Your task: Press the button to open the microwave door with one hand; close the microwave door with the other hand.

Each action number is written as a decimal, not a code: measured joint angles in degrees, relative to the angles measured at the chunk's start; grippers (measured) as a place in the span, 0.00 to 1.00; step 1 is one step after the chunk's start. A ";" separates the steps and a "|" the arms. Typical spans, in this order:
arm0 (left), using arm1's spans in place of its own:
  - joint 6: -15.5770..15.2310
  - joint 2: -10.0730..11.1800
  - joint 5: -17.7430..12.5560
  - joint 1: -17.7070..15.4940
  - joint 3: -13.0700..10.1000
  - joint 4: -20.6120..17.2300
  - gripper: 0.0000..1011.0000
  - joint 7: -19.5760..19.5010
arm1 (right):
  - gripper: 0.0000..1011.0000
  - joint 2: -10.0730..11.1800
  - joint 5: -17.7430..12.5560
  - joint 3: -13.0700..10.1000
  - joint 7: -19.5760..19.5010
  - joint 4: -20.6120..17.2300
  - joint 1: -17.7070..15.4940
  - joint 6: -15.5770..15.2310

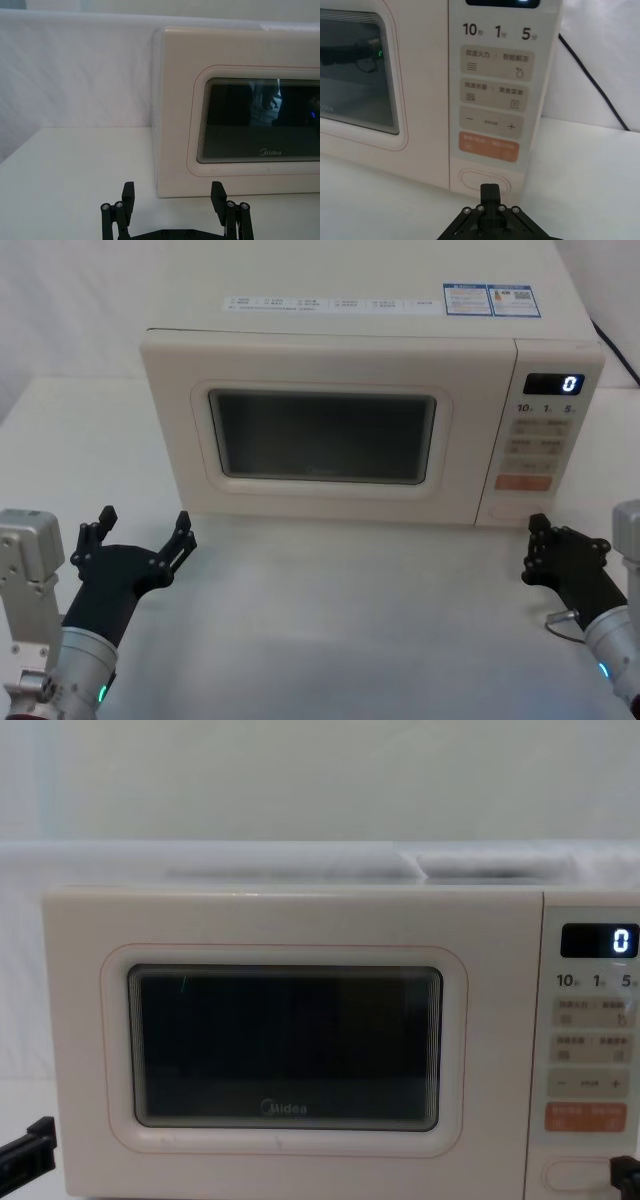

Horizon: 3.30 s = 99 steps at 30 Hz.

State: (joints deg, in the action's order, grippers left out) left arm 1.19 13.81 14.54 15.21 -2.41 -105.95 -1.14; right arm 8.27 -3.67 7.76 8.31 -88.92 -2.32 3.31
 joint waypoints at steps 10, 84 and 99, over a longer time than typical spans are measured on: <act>0.00 0.00 0.00 0.00 0.00 0.00 0.99 0.00 | 0.00 -0.94 0.96 0.78 -0.20 1.88 1.97 -0.51; 0.00 0.00 0.00 0.00 0.00 0.00 0.99 0.00 | 0.00 -3.52 3.28 0.56 -1.67 9.79 8.58 -1.44; 0.00 0.00 0.00 0.00 0.00 0.00 0.99 0.00 | 0.00 -3.61 3.44 0.52 -1.82 9.94 9.02 -1.09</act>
State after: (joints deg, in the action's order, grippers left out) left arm 1.19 13.81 14.54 15.21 -2.41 -105.95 -1.14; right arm 4.66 -0.23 8.28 6.49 -78.97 6.70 2.22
